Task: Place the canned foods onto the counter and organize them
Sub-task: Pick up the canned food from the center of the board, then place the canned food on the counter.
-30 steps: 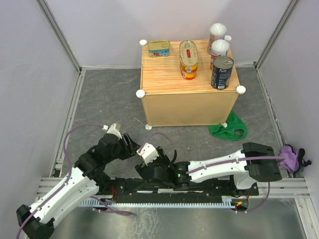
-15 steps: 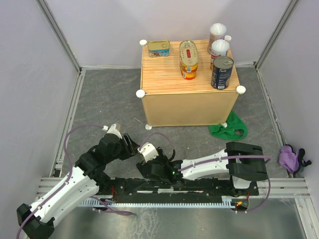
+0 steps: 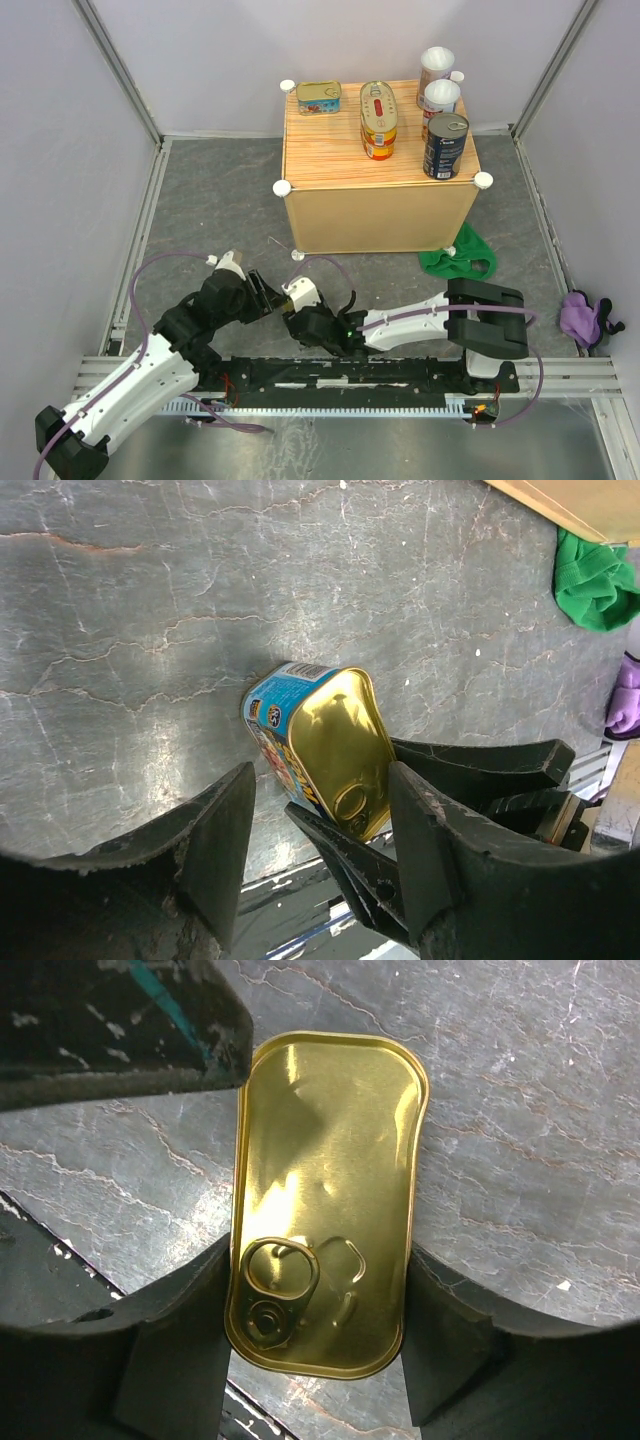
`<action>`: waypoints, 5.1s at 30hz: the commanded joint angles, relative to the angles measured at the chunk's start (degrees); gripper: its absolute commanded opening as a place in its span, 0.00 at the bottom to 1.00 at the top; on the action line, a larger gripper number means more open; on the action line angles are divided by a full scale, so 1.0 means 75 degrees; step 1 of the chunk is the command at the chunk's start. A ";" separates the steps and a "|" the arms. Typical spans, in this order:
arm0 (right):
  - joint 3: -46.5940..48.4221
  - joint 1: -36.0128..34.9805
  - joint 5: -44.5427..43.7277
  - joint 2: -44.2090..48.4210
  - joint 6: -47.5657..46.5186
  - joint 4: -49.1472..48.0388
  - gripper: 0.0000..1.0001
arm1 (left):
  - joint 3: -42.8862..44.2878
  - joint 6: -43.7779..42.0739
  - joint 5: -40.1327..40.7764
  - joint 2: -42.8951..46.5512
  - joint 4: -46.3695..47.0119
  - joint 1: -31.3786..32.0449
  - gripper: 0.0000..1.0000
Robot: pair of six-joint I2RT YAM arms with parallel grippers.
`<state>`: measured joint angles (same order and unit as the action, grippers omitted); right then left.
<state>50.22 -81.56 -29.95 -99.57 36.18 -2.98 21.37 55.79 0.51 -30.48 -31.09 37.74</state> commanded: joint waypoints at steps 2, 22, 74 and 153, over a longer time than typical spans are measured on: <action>0.0024 0.0069 0.0429 0.0114 -0.0323 -0.0263 0.43 | -0.0046 0.0417 0.0121 0.0065 0.0478 0.0011 0.63; -0.0265 0.0068 0.0766 0.2832 -0.1718 0.1594 0.29 | -0.0166 0.0718 -0.1092 0.0015 0.1971 0.0011 0.68; 0.3223 0.0785 0.4987 0.6127 -0.0385 0.6013 0.25 | 0.0700 -0.1400 -0.6480 -0.1136 0.8633 0.0553 0.75; 0.3603 0.3795 0.7091 0.5708 -0.0817 0.6036 0.95 | 0.1558 -0.1471 -0.6334 -0.1689 0.9333 0.0844 0.03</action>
<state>76.58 -53.82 25.34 -58.96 31.59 42.09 29.74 49.30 -51.00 -45.39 38.70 43.86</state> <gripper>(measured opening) 0.948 0.601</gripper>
